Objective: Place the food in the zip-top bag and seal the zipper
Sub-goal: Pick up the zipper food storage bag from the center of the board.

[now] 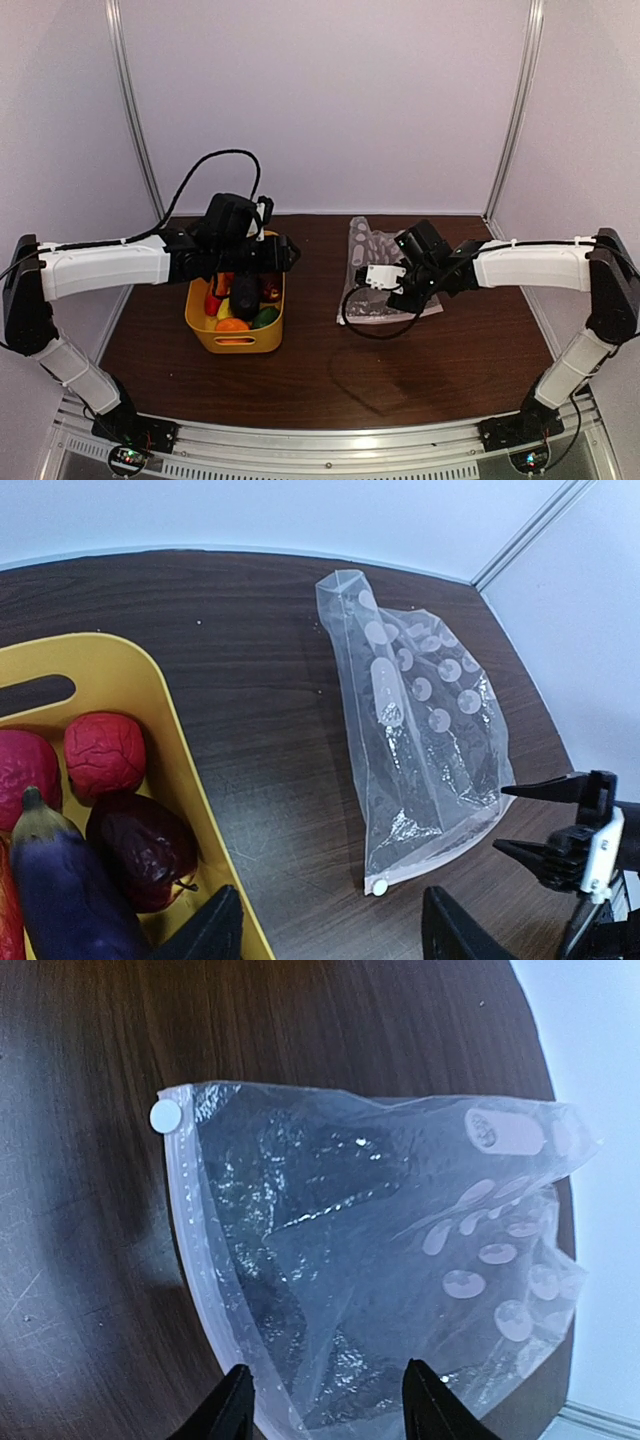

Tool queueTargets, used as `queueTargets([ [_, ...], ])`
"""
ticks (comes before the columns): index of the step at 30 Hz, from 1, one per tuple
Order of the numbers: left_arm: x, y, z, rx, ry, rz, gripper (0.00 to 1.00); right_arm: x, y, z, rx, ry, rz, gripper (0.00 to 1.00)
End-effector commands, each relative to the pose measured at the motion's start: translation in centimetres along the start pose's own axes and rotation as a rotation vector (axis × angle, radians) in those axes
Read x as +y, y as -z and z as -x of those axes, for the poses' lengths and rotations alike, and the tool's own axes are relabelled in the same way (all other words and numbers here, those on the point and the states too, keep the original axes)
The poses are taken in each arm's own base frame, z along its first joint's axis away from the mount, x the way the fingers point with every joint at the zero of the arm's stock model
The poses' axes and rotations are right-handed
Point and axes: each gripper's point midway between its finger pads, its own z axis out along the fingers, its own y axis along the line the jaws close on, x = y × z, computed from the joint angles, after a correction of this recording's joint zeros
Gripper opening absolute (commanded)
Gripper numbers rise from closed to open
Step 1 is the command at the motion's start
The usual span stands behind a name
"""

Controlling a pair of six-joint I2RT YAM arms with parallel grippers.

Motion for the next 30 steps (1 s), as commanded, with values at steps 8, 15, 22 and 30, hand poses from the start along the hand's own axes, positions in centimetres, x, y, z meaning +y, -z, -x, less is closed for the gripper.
queueTargets([
  [8,-1.3,1.0,1.9,-0.065,-0.069,-0.036,0.63,1.8,-5.1,-2.1,0.059,-0.028,0.257,0.49],
  [15,-1.6,1.0,2.7,-0.082,-0.078,-0.037,0.63,2.1,-5.2,-1.5,0.044,-0.052,0.350,0.00],
  [22,-2.1,1.8,3.5,-0.130,-0.022,-0.066,0.62,-3.8,1.4,1.4,-0.105,-0.292,0.308,0.00],
  [30,-7.5,1.3,2.1,-0.199,0.006,-0.246,0.64,-8.8,6.5,3.8,-0.383,-0.709,0.233,0.00],
])
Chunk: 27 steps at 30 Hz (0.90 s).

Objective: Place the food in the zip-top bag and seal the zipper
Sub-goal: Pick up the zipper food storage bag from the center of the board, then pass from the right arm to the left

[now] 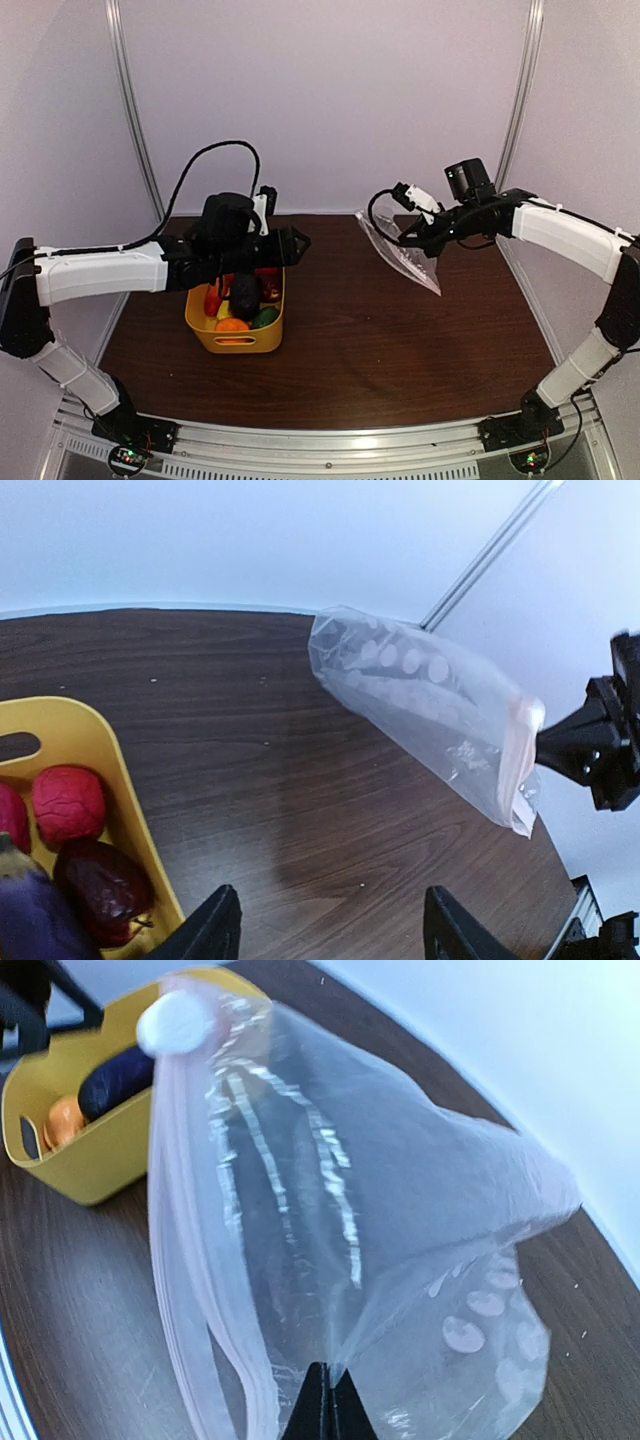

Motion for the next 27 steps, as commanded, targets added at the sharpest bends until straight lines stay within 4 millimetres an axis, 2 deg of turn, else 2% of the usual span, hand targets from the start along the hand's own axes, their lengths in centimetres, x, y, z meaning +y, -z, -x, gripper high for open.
queueTargets([
  [1,-5.7,-0.6,-0.4,-0.081,0.011,-0.164,0.64,0.8,0.7,1.9,-0.159,-0.267,0.072,0.00],
  [6,-9.6,-2.9,-1.4,-0.066,0.002,-0.241,0.64,1.4,1.3,3.1,-0.239,-0.369,0.131,0.00],
  [11,-11.8,-4.9,-1.6,-0.050,0.020,-0.307,0.62,2.0,1.4,3.5,-0.264,-0.416,0.179,0.00],
  [19,-12.4,-7.1,-1.7,-0.028,0.043,-0.292,0.55,2.6,1.2,3.4,-0.282,-0.453,0.231,0.00],
  [26,-11.2,-8.1,-2.7,-0.004,0.056,-0.229,0.31,2.8,2.0,3.9,-0.312,-0.484,0.286,0.00],
  [27,-11.1,-8.1,-2.7,-0.004,0.057,-0.226,0.30,2.6,2.2,4.0,-0.314,-0.491,0.291,0.00],
])
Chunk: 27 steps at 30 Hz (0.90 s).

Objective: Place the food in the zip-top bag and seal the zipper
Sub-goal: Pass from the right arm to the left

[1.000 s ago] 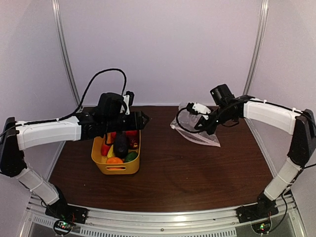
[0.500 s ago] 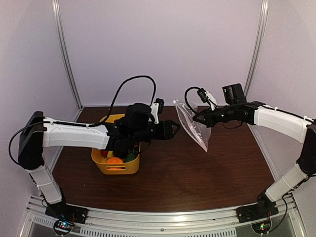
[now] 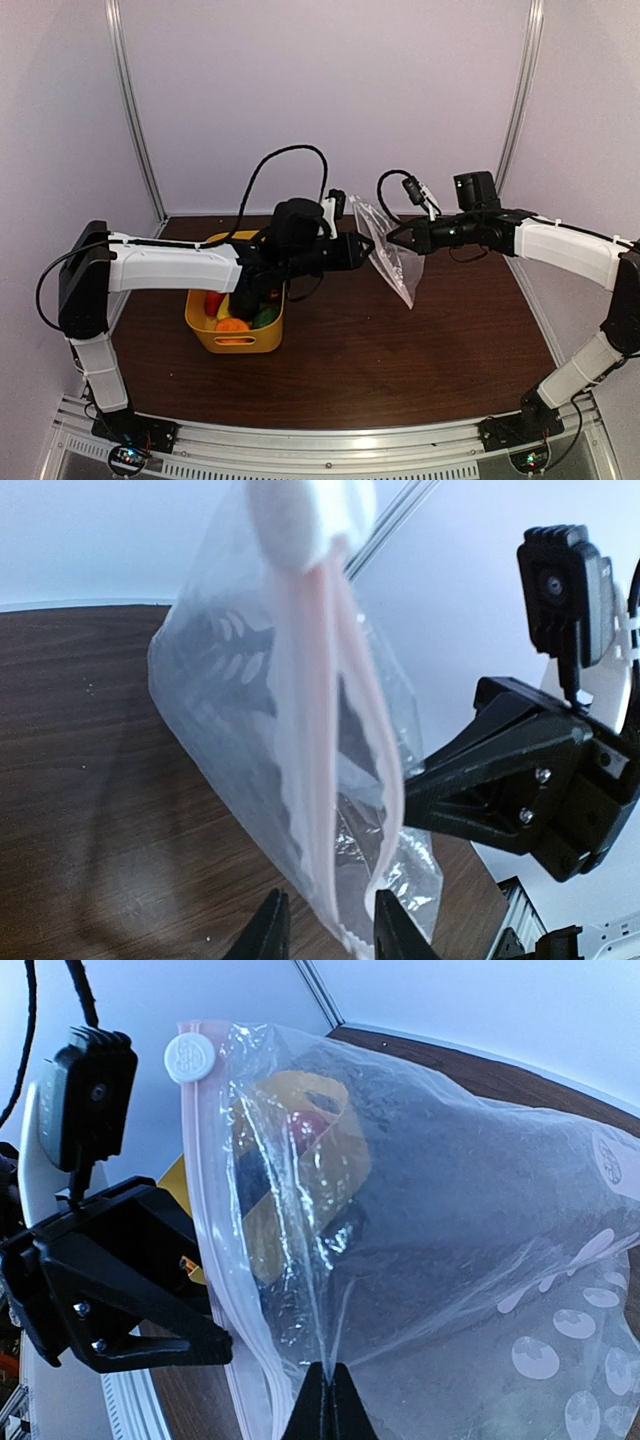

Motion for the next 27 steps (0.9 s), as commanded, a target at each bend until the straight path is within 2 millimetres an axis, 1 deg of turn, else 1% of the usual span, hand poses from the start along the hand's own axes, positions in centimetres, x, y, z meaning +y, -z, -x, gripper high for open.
queueTargets([
  [1,0.8,-0.4,-0.2,-0.003,0.012,0.027,0.30,0.5,0.9,1.0,-0.039,-0.031,0.054,0.00],
  [3,0.9,-0.4,-0.4,0.002,0.011,0.030,0.26,0.3,1.3,1.3,-0.051,-0.049,0.062,0.00],
  [5,1.4,-0.5,-0.7,0.005,0.008,0.046,0.19,0.3,1.5,1.5,-0.056,-0.060,0.082,0.00],
  [7,1.9,-0.5,-0.8,0.003,0.003,0.069,0.07,1.0,1.5,1.2,-0.038,-0.064,0.135,0.00],
  [8,2.2,-0.5,-0.8,-0.001,0.001,0.082,0.03,1.7,1.5,1.0,-0.024,-0.071,0.181,0.00],
  [9,2.4,-0.5,-0.9,-0.003,-0.002,0.094,0.00,2.3,1.5,0.8,-0.011,-0.079,0.221,0.00],
  [11,2.7,-0.6,-0.7,-0.012,-0.013,0.107,0.00,2.9,1.6,0.4,0.011,-0.085,0.253,0.00],
  [16,2.9,-0.6,-0.1,-0.038,-0.032,0.121,0.00,3.8,3.0,-0.8,0.095,-0.015,0.235,0.00],
  [17,2.9,-0.6,0.0,-0.045,-0.032,0.124,0.00,4.1,3.3,-1.4,0.131,-0.019,0.245,0.00],
  [20,2.5,-0.4,0.2,-0.060,-0.029,0.103,0.00,4.7,3.9,-1.7,0.164,0.007,0.256,0.00],
  [21,2.2,-0.3,0.1,-0.062,-0.025,0.081,0.00,4.4,4.0,-1.7,0.165,0.017,0.229,0.00],
  [25,0.6,0.9,-0.2,-0.085,-0.016,-0.042,0.00,1.5,3.9,-1.3,0.143,0.062,0.044,0.00],
  [26,0.4,1.1,-0.3,-0.086,-0.015,-0.053,0.00,0.6,3.9,-1.0,0.136,0.074,-0.017,0.08],
  [27,0.5,1.4,-0.3,-0.091,-0.011,-0.049,0.00,-0.5,4.0,-0.6,0.127,0.082,-0.084,0.18],
])
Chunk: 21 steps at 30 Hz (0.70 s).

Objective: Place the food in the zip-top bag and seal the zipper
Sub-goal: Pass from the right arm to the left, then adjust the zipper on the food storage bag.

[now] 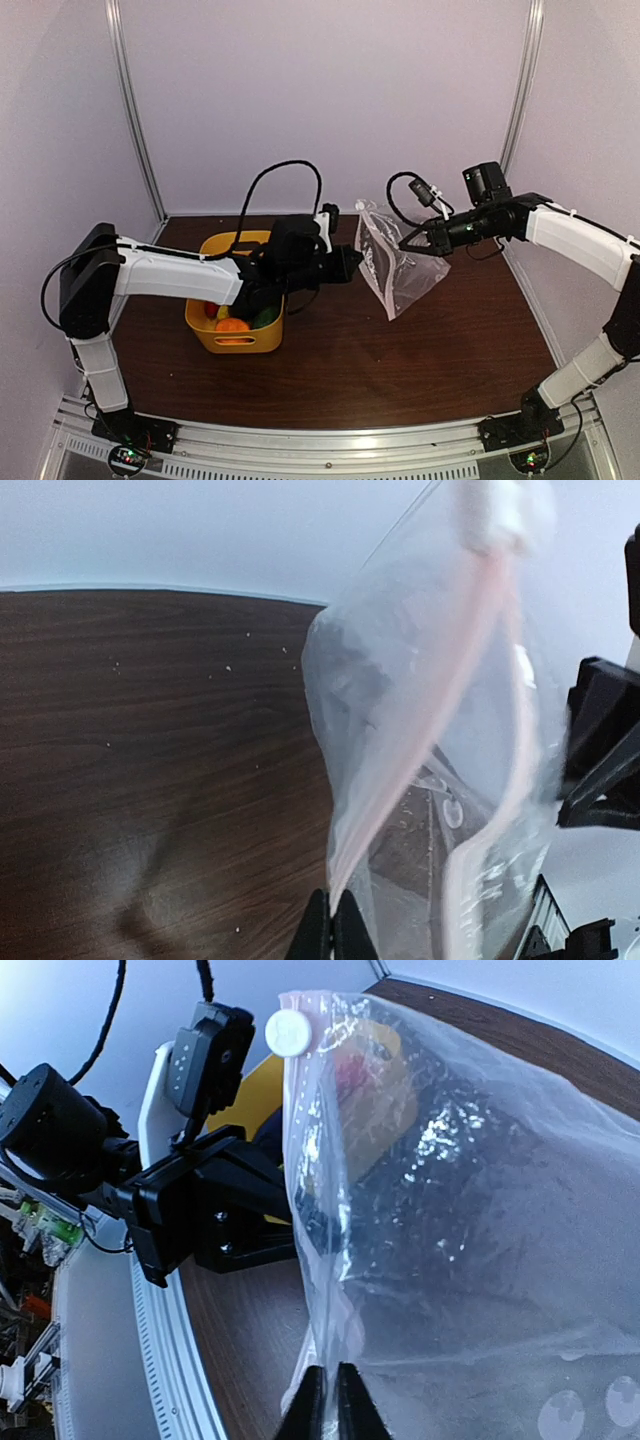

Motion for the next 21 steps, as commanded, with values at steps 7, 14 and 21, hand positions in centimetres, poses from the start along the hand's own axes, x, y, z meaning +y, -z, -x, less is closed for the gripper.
queueTargets([
  [7,-2.8,3.1,3.0,-0.185,0.102,-0.052,0.00,-0.2,2.0,2.2,0.023,0.304,-0.426,0.37],
  [14,-7.2,4.5,4.7,-0.297,0.157,-0.202,0.00,3.7,-0.4,0.2,0.091,0.387,-0.313,0.41],
  [21,-7.8,4.6,4.8,-0.295,0.165,-0.229,0.00,3.0,-0.6,0.8,0.074,0.388,-0.355,0.67],
])
